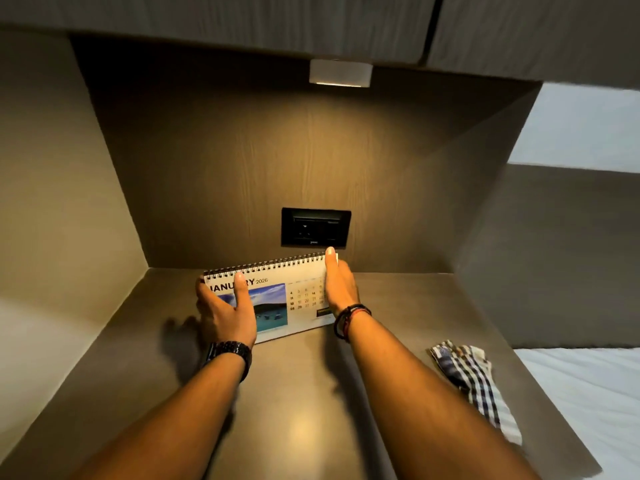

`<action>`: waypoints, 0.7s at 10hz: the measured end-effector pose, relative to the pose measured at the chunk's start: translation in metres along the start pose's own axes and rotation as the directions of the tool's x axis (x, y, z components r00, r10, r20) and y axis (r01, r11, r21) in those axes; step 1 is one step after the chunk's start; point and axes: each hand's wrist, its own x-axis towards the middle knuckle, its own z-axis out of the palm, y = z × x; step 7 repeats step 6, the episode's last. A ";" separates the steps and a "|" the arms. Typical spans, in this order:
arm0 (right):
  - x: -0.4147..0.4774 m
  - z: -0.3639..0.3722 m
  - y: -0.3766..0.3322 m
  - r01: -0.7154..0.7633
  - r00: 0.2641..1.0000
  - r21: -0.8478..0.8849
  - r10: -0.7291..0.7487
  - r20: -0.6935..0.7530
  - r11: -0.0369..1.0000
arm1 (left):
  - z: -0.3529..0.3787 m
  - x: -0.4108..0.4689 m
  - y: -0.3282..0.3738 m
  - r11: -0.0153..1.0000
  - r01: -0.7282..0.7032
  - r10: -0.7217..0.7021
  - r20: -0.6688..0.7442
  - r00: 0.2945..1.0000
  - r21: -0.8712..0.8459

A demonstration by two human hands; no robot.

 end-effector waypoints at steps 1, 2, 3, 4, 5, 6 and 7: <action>-0.007 0.014 0.007 -0.010 0.997 -0.019 0.008 -0.082 1.000 | 0.003 0.021 0.004 0.996 0.047 -0.046 0.027 0.999 -0.070; -0.012 0.032 0.019 0.041 0.985 -0.021 -0.044 -0.168 0.999 | 0.005 0.046 0.005 0.991 0.097 -0.091 0.059 0.994 -0.096; -0.014 0.041 0.022 0.063 0.986 -0.007 -0.063 -0.156 0.998 | 0.005 0.058 0.002 0.993 0.074 -0.067 0.077 0.995 -0.094; -0.014 0.038 0.024 0.041 0.984 -0.113 -0.059 -0.167 0.993 | 0.001 0.059 -0.005 0.999 -0.031 0.033 0.078 0.996 -0.026; -0.026 0.030 0.018 0.126 0.908 -0.410 -0.272 -0.320 0.903 | -0.012 0.054 -0.002 0.908 -0.353 0.361 0.008 0.933 0.226; -0.040 0.010 0.015 0.297 0.723 -0.774 -0.661 -0.200 0.560 | -0.023 0.047 0.002 0.586 -0.712 0.684 0.235 0.691 0.387; -0.040 0.010 0.015 0.297 0.723 -0.774 -0.661 -0.200 0.560 | -0.023 0.047 0.002 0.586 -0.712 0.684 0.235 0.691 0.387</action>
